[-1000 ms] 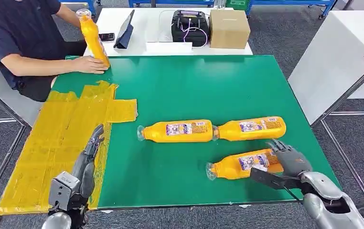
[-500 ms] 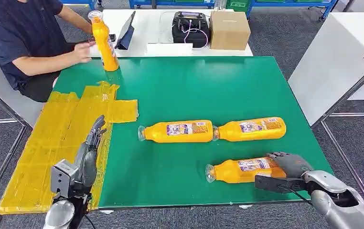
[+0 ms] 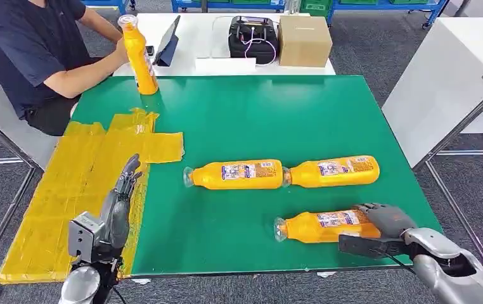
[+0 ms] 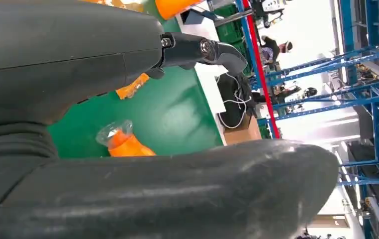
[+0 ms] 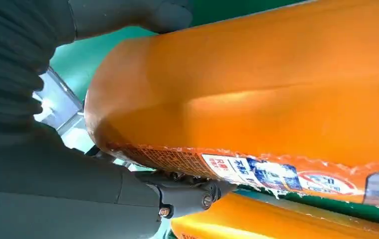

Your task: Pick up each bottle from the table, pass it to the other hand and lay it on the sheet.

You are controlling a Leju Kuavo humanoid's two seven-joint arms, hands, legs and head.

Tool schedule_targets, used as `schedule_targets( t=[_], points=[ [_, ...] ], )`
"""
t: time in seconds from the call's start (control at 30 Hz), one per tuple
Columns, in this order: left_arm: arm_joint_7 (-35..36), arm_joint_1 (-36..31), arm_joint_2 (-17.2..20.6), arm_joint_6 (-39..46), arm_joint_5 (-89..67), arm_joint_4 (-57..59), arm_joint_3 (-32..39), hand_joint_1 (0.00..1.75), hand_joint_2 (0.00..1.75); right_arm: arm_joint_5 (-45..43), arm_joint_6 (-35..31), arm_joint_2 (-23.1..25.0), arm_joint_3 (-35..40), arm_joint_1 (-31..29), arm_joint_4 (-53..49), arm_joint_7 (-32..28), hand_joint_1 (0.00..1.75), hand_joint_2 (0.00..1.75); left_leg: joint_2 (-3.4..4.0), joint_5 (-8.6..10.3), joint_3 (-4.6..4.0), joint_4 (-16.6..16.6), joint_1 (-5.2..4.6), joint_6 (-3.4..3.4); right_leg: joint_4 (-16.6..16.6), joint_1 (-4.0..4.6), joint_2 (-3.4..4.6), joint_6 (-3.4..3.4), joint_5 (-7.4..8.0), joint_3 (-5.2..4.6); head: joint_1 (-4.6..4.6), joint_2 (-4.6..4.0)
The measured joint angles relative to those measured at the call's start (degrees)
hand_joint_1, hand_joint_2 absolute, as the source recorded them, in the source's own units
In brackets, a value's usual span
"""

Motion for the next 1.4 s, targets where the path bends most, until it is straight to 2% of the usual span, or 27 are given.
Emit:
schedule_targets(
  t=[0.1,0.17,0.2,0.27,0.4,0.47,0.53,0.7,0.97,1.4],
  points=[
    [0.57,0.21,-0.07,0.15,0.75,-0.07,0.00,0.00,0.00,2.01,-3.28,0.85,0.09,0.30,0.13,1.51,1.75,1.75,0.03,-0.01,0.01,-0.01,0.02,-0.01,0.01,0.02,0.00,-0.02,0.01,0.19,0.00,0.00],
    [1.42,1.14,-0.28,-0.59,3.13,-0.59,0.04,0.00,0.00,3.28,-8.12,2.85,-0.62,1.08,0.13,2.62,1.75,1.75,0.09,0.01,-0.02,-0.01,0.02,-0.02,0.02,0.04,0.03,-0.14,0.16,0.55,0.02,0.00],
    [2.33,2.18,-0.44,-1.89,5.96,-1.31,0.26,0.00,1.75,2.35,-11.23,4.96,-1.82,1.95,-0.23,2.77,1.75,1.75,0.15,0.01,-0.03,-0.01,0.02,-0.03,0.03,0.06,0.06,-0.18,0.18,0.54,0.00,0.00],
    [3.26,4.30,-0.92,-4.11,11.09,-2.56,0.92,0.00,1.75,-2.64,-14.01,8.53,-4.62,4.47,-2.28,2.62,1.75,1.75,0.25,0.02,-0.08,-0.02,0.04,-0.05,0.04,0.10,0.11,-0.19,0.19,0.44,0.00,0.00],
    [3.30,7.75,-2.82,-6.12,21.36,-6.17,3.17,0.00,1.75,-31.80,-11.60,17.53,-10.89,10.72,-13.58,3.67,1.75,1.75,0.01,0.23,-0.52,-0.01,0.10,-0.22,0.19,0.11,0.01,-0.19,0.18,-0.03,-0.09,0.00],
    [3.28,9.14,-3.54,-6.03,23.41,-7.76,3.72,0.00,1.75,-40.06,-11.21,19.59,-13.01,13.00,-19.33,3.56,1.75,1.75,-0.21,0.28,-0.61,-0.01,0.15,-0.19,0.19,0.15,-0.18,-0.22,0.13,-0.12,0.00,0.00],
    [3.30,10.04,-3.93,-5.92,24.25,-8.84,3.95,0.00,1.75,-43.78,-10.71,20.84,-14.31,14.61,-23.32,2.98,1.75,1.75,-0.20,0.27,-0.68,-0.01,0.16,-0.19,0.19,0.15,-0.17,-0.22,0.12,-0.14,0.00,0.00],
    [4.70,11.39,-4.37,-6.18,27.14,-10.40,4.05,0.00,1.75,-44.72,-11.23,22.34,-14.67,17.84,-29.64,1.64,1.75,1.75,-0.18,0.22,-0.73,-0.02,0.14,-0.24,0.18,0.13,-0.16,-0.23,0.12,-0.24,0.00,0.00],
    [6.62,12.70,-4.26,-9.25,31.26,-11.24,1.11,0.00,1.75,-44.79,-11.78,23.58,-13.83,18.85,-31.69,1.09,1.75,1.75,-0.18,0.23,-0.74,-0.01,0.11,-0.23,0.18,0.11,-0.16,-0.21,0.16,-0.23,0.02,0.00],
    [9.42,13.46,-2.56,-11.23,38.10,-11.78,-9.88,0.00,1.75,-40.70,-11.71,26.29,-6.64,16.99,-31.19,0.70,1.75,1.75,-0.18,0.23,-0.79,-0.02,0.12,-0.24,0.19,0.12,-0.16,-0.22,0.15,-0.27,0.00,0.00]
  ],
)
